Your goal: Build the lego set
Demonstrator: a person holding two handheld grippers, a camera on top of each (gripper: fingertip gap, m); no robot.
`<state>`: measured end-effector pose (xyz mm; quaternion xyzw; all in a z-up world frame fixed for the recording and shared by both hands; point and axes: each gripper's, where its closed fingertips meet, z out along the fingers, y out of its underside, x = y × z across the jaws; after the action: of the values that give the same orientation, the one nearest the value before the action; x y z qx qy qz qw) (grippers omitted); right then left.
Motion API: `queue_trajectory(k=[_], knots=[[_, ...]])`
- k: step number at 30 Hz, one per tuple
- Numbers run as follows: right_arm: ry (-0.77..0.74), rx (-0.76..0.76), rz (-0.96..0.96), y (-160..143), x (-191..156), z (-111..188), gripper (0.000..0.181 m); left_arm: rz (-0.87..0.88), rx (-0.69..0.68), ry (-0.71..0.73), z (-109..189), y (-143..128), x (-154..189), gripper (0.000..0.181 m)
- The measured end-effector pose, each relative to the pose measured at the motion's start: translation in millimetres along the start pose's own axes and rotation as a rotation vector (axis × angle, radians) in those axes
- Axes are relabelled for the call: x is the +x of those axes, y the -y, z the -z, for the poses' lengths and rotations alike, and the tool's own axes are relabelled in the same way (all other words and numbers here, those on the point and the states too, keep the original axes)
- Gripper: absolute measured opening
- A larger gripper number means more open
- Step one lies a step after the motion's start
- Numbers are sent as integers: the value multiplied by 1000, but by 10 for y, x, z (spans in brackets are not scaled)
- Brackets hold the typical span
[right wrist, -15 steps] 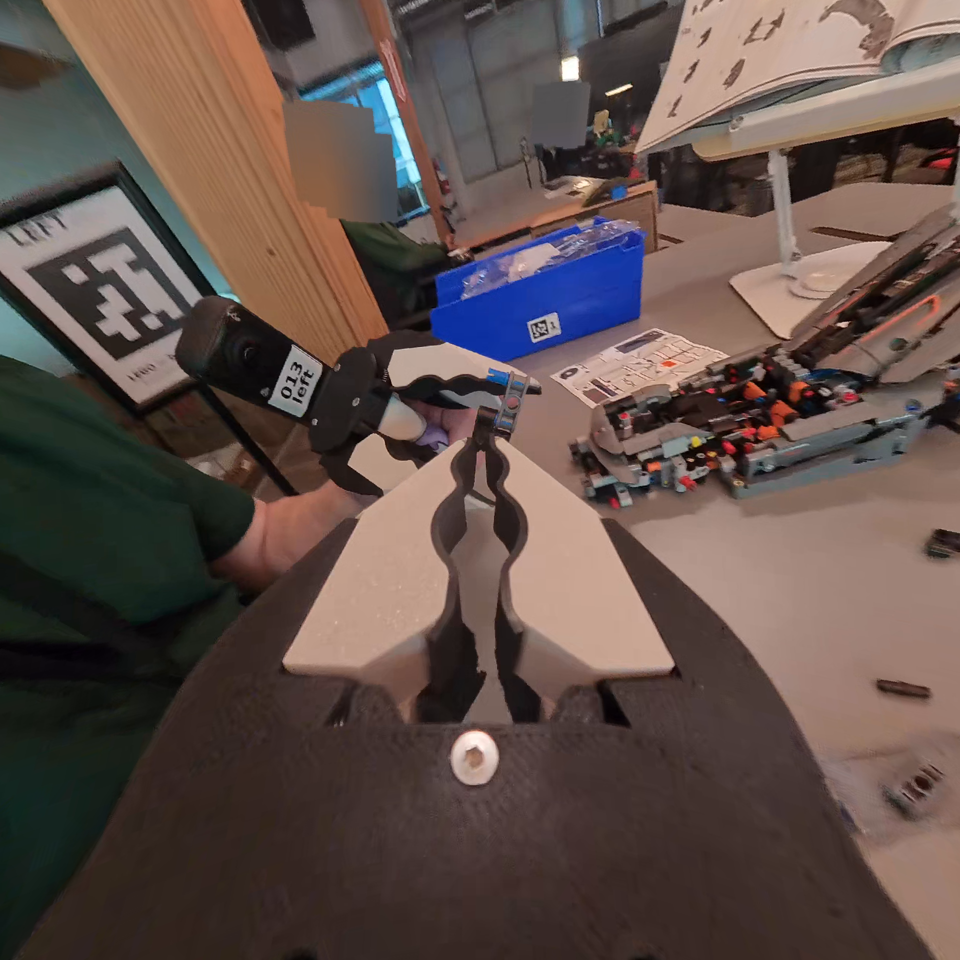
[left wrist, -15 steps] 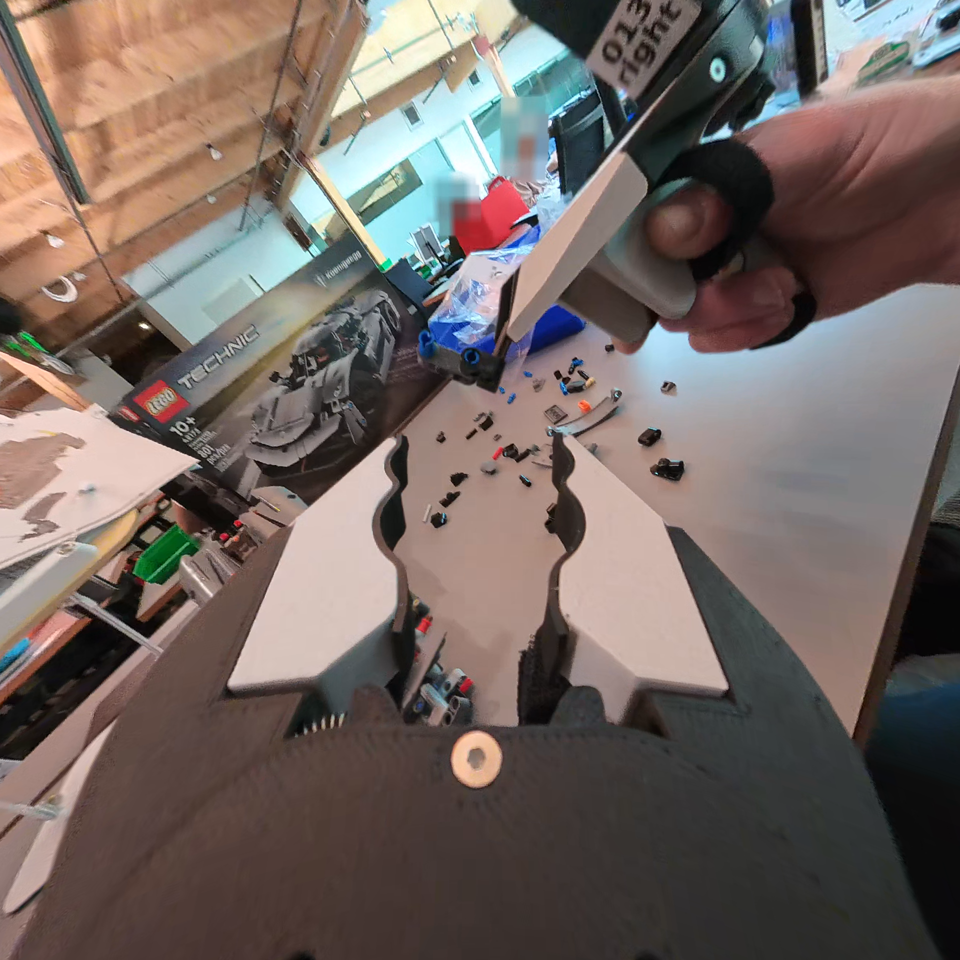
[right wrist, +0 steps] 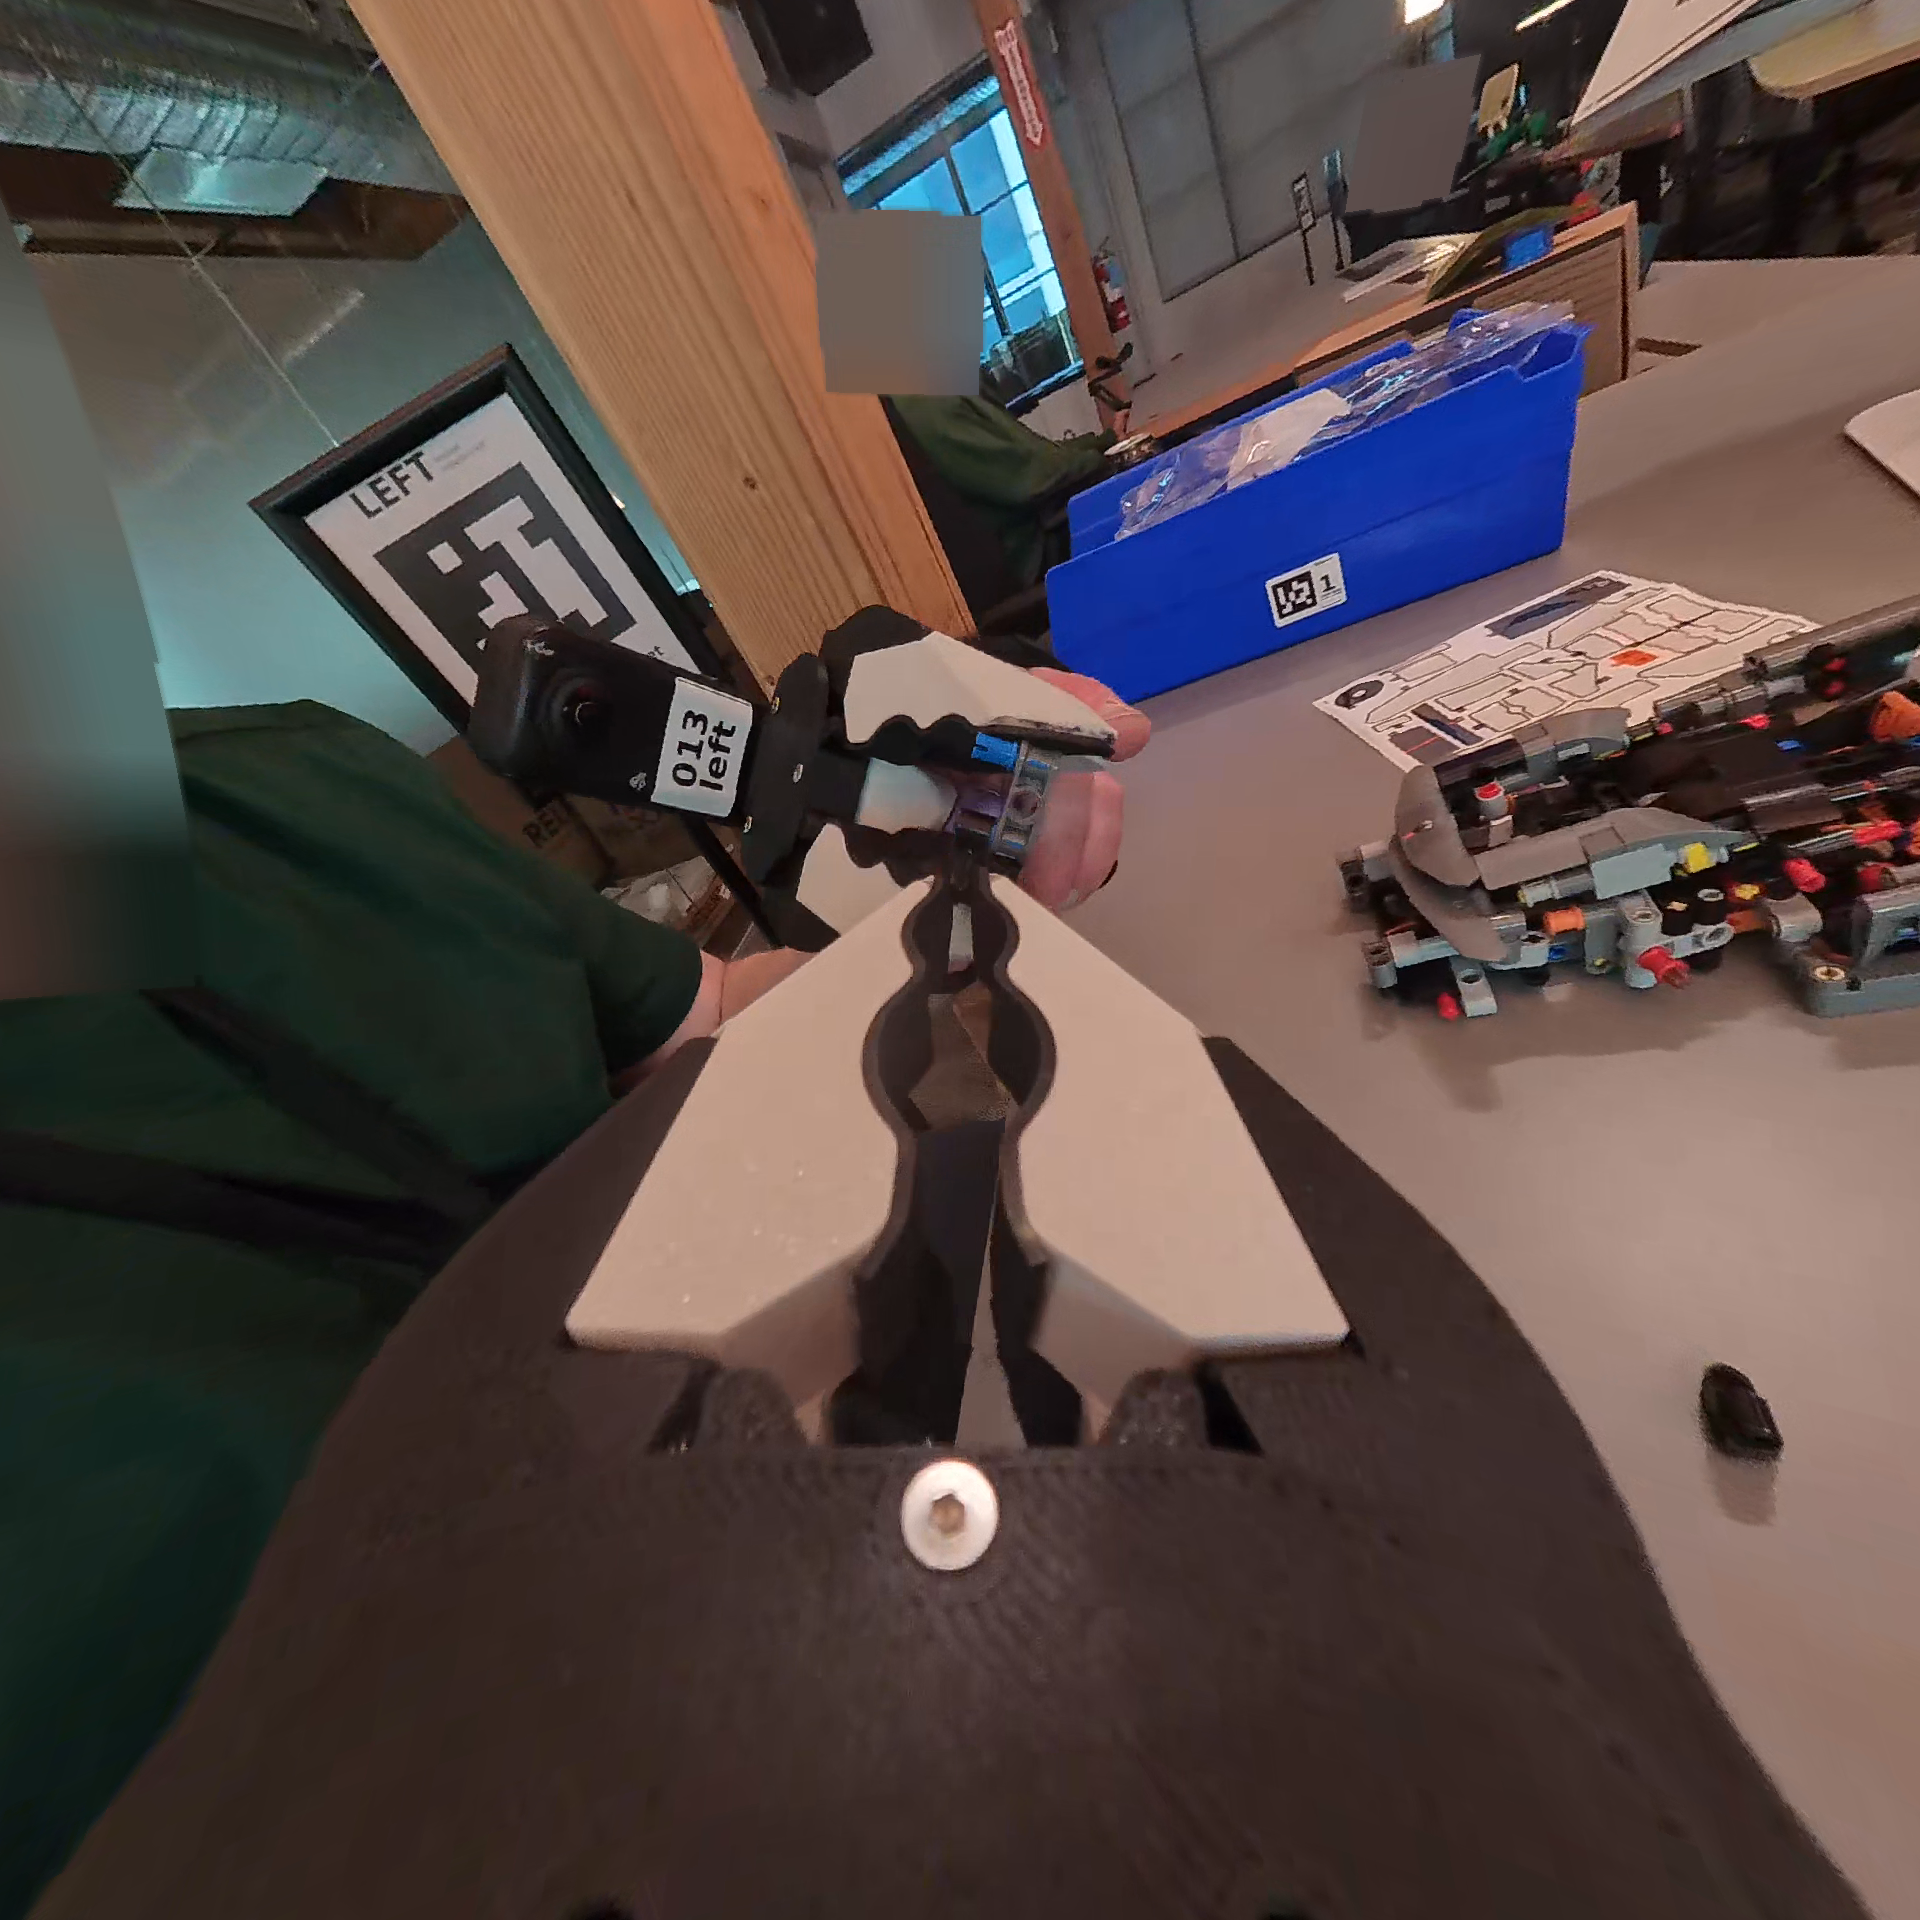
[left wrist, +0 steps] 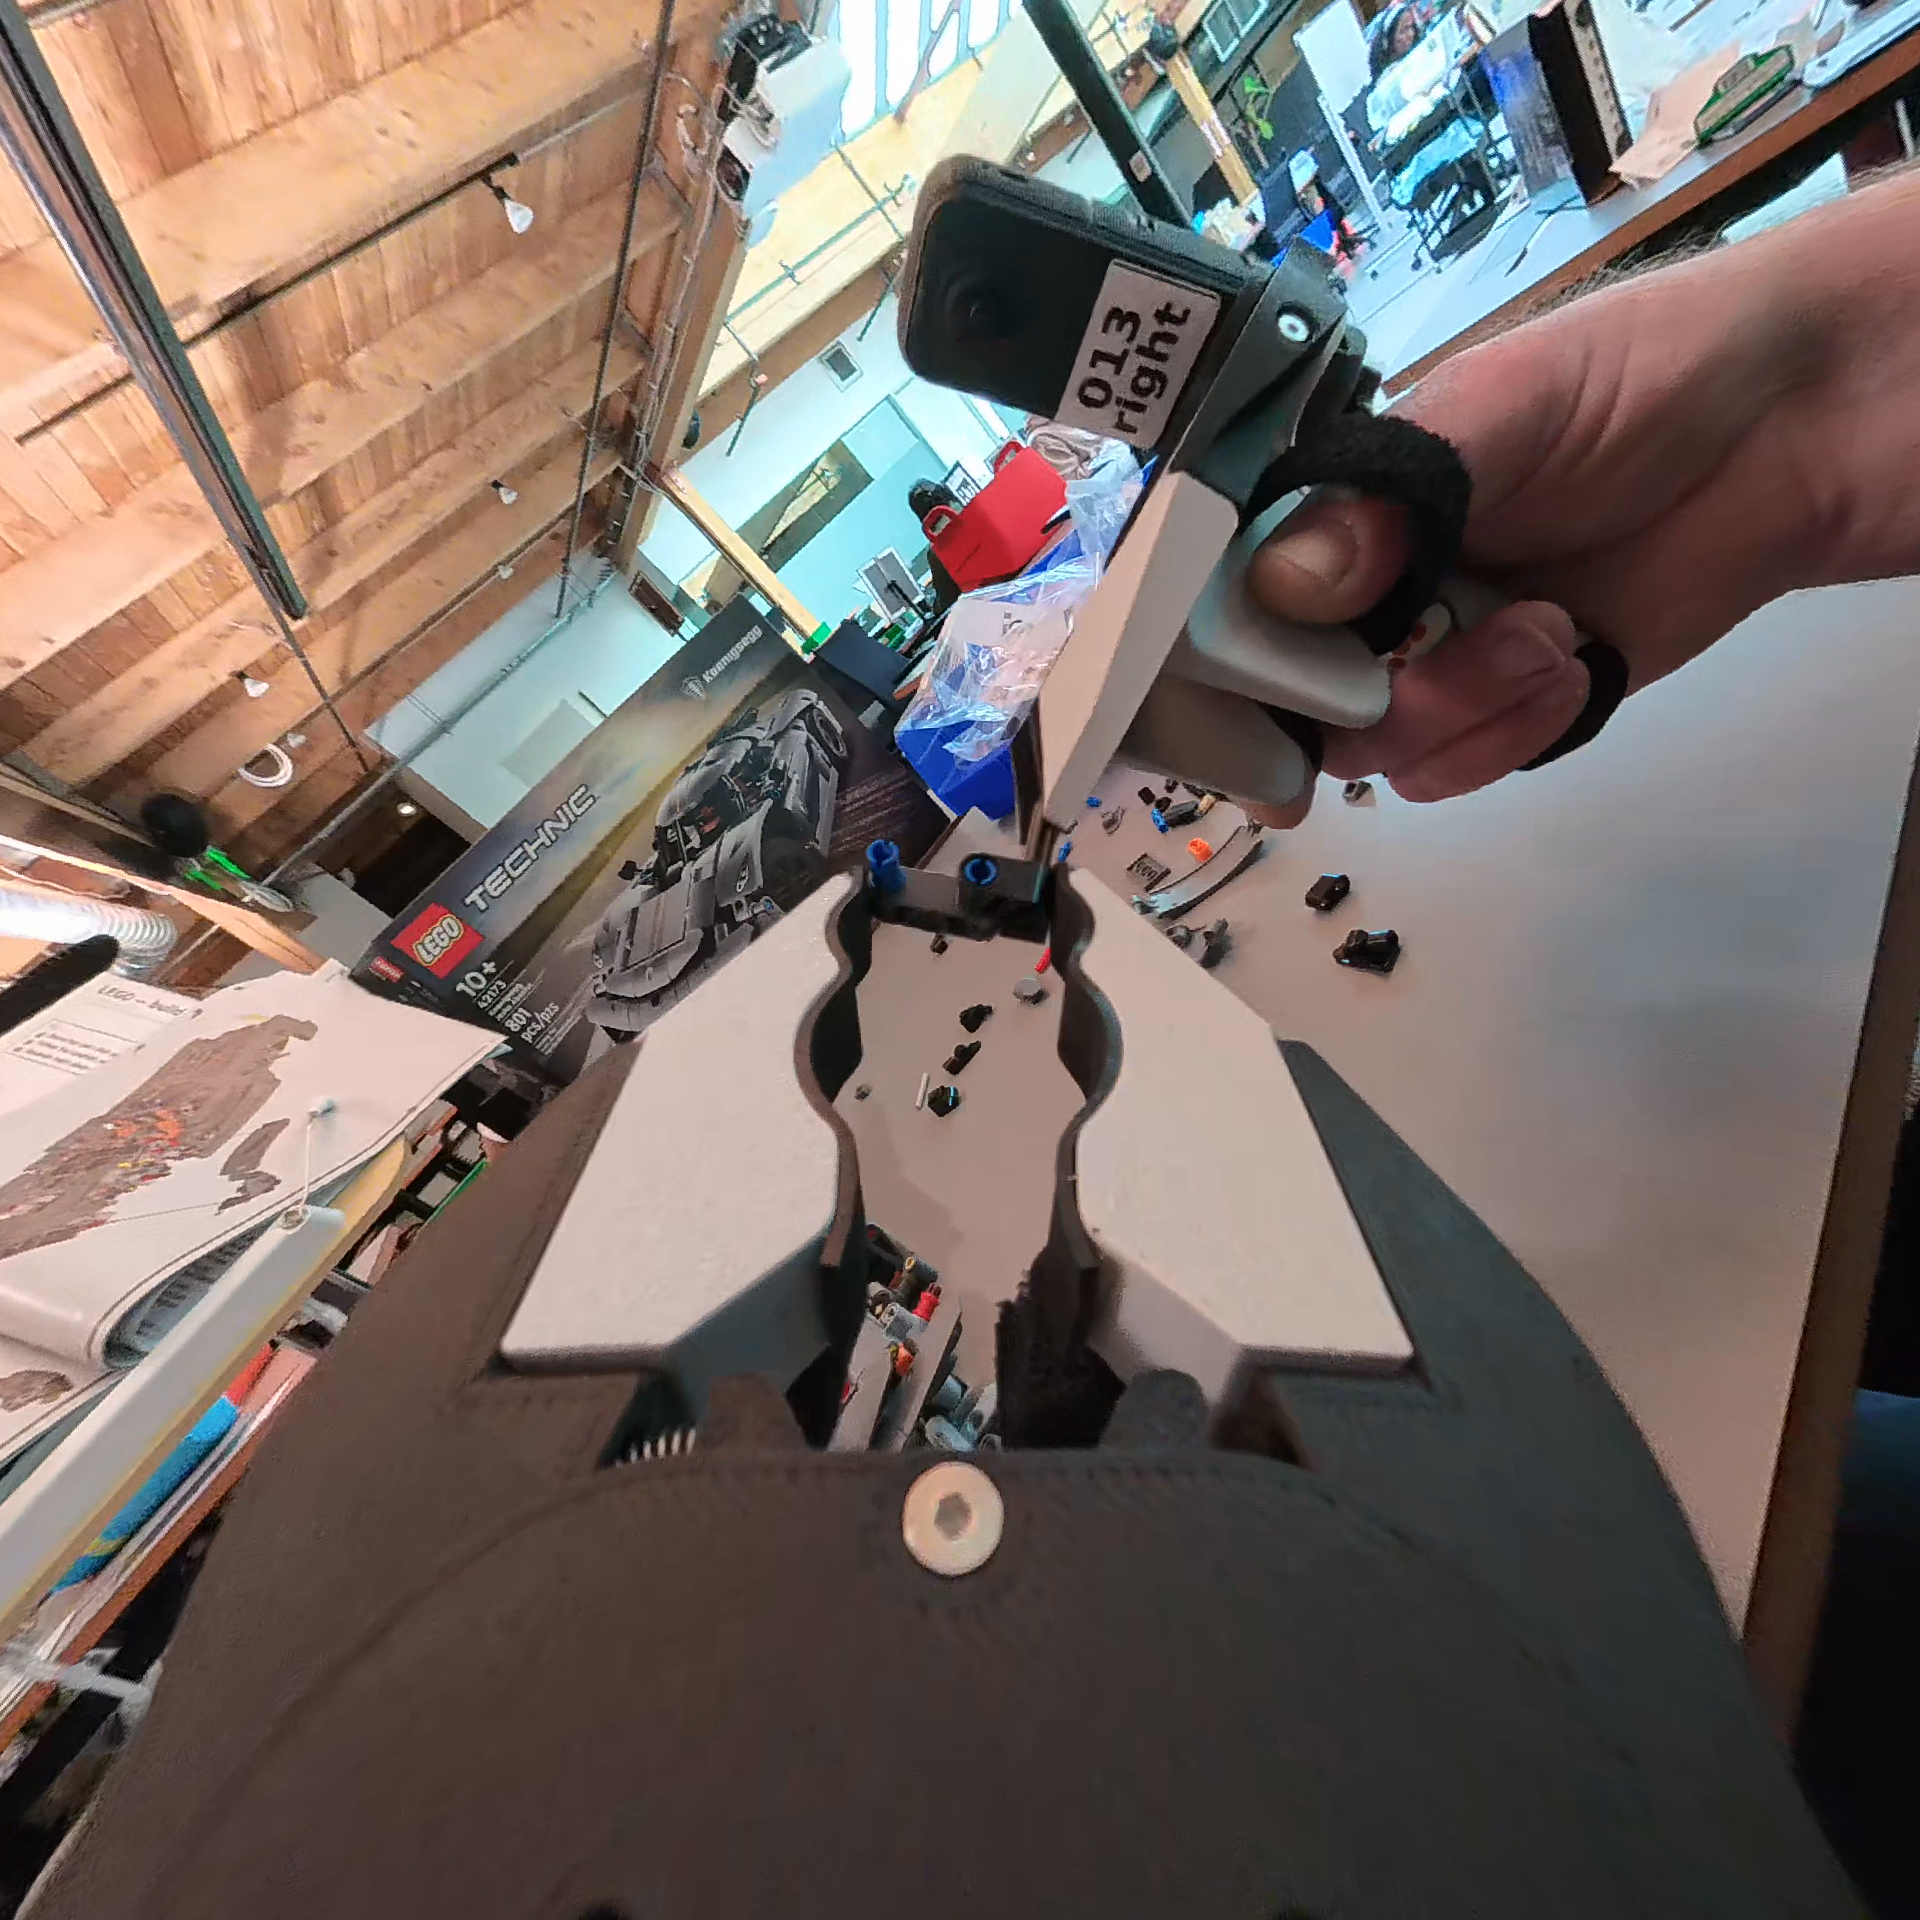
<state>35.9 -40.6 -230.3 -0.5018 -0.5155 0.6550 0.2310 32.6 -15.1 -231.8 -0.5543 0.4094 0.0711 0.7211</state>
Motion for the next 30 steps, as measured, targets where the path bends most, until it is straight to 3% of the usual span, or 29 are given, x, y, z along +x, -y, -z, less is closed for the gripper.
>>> queue_trajectory(k=[6,10,18,24,30], knots=[[-7,8,24,22,-19,-57,2,29,15,16,57,5,-41,31],[-92,9,117,69,1,-88,2,156,1,-1,102,-66,-107,43],[-228,19,324,192,-70,-195,2,565,179,-150,269,80,-175,34],[-214,7,359,214,-161,-307,2,691,261,-234,346,162,-164,21],[-219,13,375,230,-185,-361,2,756,310,-256,427,173,-199,26]])
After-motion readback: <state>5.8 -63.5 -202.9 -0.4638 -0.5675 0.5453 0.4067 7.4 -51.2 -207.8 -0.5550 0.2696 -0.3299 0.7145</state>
